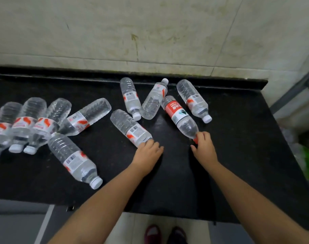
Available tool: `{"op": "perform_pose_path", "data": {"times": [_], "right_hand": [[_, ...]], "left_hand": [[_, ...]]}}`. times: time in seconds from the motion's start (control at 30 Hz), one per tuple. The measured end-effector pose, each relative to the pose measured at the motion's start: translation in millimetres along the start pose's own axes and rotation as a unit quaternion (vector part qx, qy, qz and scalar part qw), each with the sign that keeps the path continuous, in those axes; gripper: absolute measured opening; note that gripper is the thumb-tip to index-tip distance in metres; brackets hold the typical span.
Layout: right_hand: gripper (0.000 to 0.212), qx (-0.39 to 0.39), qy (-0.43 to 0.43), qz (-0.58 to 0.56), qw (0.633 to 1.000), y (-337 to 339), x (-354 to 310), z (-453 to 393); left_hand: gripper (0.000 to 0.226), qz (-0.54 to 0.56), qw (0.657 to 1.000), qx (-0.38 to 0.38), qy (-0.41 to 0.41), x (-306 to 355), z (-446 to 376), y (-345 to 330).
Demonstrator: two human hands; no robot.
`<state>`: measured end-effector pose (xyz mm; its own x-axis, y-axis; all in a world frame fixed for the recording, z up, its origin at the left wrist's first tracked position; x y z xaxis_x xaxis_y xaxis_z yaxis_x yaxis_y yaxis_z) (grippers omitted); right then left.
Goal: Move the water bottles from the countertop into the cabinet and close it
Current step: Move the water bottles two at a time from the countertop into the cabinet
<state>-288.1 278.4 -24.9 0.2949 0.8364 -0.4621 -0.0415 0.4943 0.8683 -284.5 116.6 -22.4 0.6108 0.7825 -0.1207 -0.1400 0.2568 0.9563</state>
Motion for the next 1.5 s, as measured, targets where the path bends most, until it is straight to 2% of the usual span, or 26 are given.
{"op": "perform_pose_path", "data": {"times": [0.13,0.17,0.23,0.37,0.4,0.47,0.53,0.67,0.8,0.93,1.0,1.07,1.13,1.3,1.37,1.5], "right_hand": [[0.023,0.014,-0.001,-0.011,1.000,5,-1,-10],[0.023,0.015,0.005,-0.003,1.000,7,-3,-10],[0.025,0.025,0.028,0.015,0.999,14,-9,-5],[0.025,0.077,0.122,0.040,0.989,42,-31,24],[0.024,0.086,0.144,0.043,0.985,48,-37,34],[0.024,0.103,0.184,0.051,0.976,61,-49,58],[0.025,0.113,0.223,0.063,0.966,69,-59,85],[0.029,0.110,0.278,0.069,0.952,84,-72,141],[0.027,0.106,0.312,0.065,0.942,98,-74,205],[0.030,0.048,0.305,0.033,0.950,104,-58,264],[0.028,0.010,0.285,0.030,0.958,101,-48,284],[0.026,-0.041,0.262,0.041,0.963,83,-33,296],[0.024,-0.104,0.250,0.063,0.961,56,-18,311],[0.024,-0.282,0.275,0.140,0.908,-44,29,354],[0.024,-0.309,0.252,0.168,0.902,-79,56,356],[0.026,-0.317,0.170,0.154,0.920,-129,94,343]], "left_hand": [[0.026,-0.049,0.998,-0.021,-0.031,8,-13,-2],[0.025,-0.049,0.998,0.003,-0.041,9,-11,10],[0.038,-0.053,0.997,0.026,-0.039,4,-8,21],[0.047,-0.021,0.988,0.147,-0.035,-14,15,39],[0.045,-0.027,0.978,0.202,-0.035,-18,29,47],[0.023,0.007,0.960,0.280,-0.010,-31,60,58],[0.026,0.035,0.951,0.306,0.025,-40,89,65],[0.029,0.023,0.949,0.301,0.086,-27,152,79],[0.029,0.072,0.939,0.313,0.120,9,224,90],[0.023,0.081,0.944,0.294,0.129,70,284,96],[0.032,0.145,0.950,0.216,0.172,89,301,86],[0.034,0.222,0.939,0.100,0.244,98,312,49],[0.037,0.252,0.931,0.011,0.263,118,321,10],[0.039,0.257,0.933,-0.110,0.227,172,326,-72],[0.039,0.236,0.942,-0.137,0.198,184,320,-100],[0.036,0.183,0.961,-0.184,0.095,195,294,-148]]}}
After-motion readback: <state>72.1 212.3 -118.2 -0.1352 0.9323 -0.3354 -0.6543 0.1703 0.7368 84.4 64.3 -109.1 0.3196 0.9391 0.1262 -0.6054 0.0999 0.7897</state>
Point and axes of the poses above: each hand's wrist, its own z-axis away from the middle knuckle, its own y-axis out of the back of the hand, x = y × z, the point moved 10 cm from there along -z, towards the middle knuckle, and after that the axes turned 4 degrees about -x, right-handed, at the moved point
